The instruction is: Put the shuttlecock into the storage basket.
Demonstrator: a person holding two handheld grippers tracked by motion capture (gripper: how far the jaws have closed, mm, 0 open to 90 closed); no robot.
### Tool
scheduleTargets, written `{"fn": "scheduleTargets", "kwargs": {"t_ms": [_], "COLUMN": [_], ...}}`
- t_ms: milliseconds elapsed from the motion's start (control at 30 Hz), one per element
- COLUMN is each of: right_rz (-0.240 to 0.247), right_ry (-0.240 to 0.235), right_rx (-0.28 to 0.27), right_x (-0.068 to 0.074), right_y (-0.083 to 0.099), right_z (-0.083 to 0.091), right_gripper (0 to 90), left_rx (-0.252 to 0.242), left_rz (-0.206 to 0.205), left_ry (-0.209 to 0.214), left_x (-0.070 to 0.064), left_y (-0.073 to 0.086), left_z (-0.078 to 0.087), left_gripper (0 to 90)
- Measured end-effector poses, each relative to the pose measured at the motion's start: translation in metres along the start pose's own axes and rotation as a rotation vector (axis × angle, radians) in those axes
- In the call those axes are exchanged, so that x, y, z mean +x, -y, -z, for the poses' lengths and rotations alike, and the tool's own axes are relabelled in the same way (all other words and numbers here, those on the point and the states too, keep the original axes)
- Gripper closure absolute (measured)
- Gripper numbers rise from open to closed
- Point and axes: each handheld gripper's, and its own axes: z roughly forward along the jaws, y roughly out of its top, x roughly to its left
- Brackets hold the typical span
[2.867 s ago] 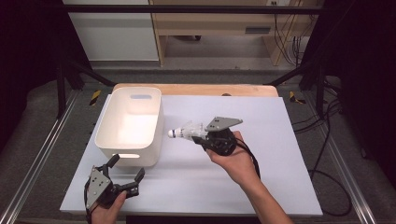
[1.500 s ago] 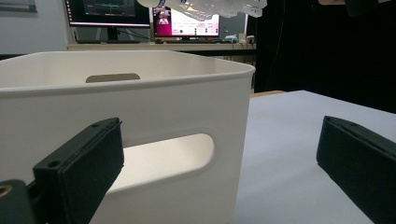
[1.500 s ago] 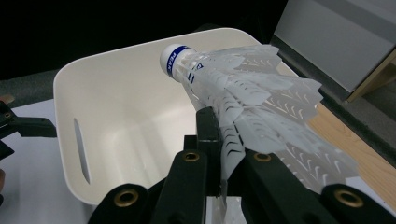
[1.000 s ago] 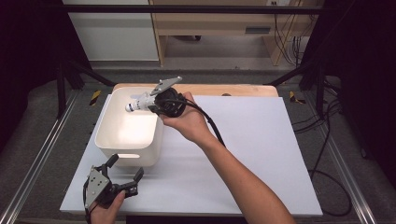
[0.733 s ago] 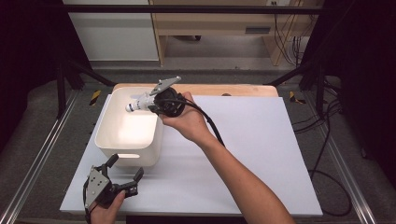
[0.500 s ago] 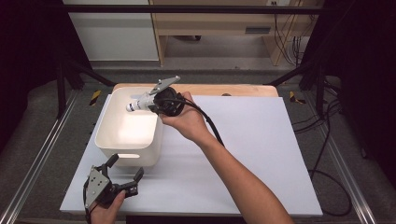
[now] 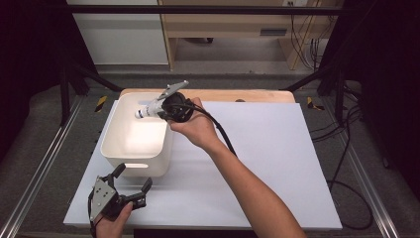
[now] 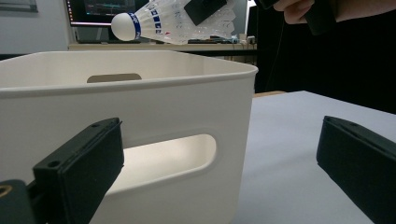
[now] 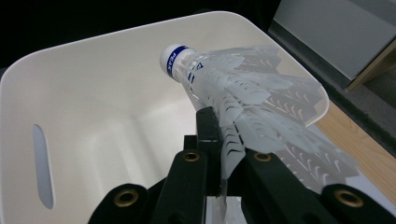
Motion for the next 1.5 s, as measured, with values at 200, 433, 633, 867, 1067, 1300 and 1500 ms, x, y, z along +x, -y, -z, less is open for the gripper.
{"fn": "scheduleTargets", "kwargs": {"t_ms": [200, 433, 633, 867, 1067, 1300, 1500], "right_rz": [-0.005, -0.008, -0.007, -0.007, -0.001, 0.011, 0.011], "right_ry": [0.000, -0.002, -0.008, -0.018, -0.031, -0.041, -0.048], "right_rx": [0.009, 0.013, 0.016, 0.017, 0.023, 0.029, 0.032], "right_x": [-0.001, -0.002, -0.001, 0.001, 0.006, 0.010, 0.014], "right_y": [0.001, 0.002, 0.001, 0.001, -0.002, -0.006, -0.008], "right_z": [-0.006, -0.009, -0.012, -0.017, -0.024, -0.031, -0.037], "right_gripper": [89.0, 89.1, 89.0, 89.0, 89.0, 89.0, 89.0], "left_rx": [0.002, 0.002, 0.002, 0.003, 0.003, 0.002, 0.003], "left_rz": [0.000, 0.000, 0.001, 0.000, 0.000, 0.003, 0.001], "left_ry": [-0.001, 0.000, -0.001, 0.000, 0.001, 0.001, 0.002], "left_x": [0.000, 0.000, 0.000, 0.000, 0.000, 0.000, 0.000], "left_y": [0.000, 0.000, 0.000, 0.000, 0.000, 0.000, 0.000], "left_z": [0.000, 0.000, 0.000, 0.000, 0.000, 0.000, 0.000], "left_gripper": [0.8, 0.8, 0.8, 0.8, 0.8, 0.8, 0.8]}}
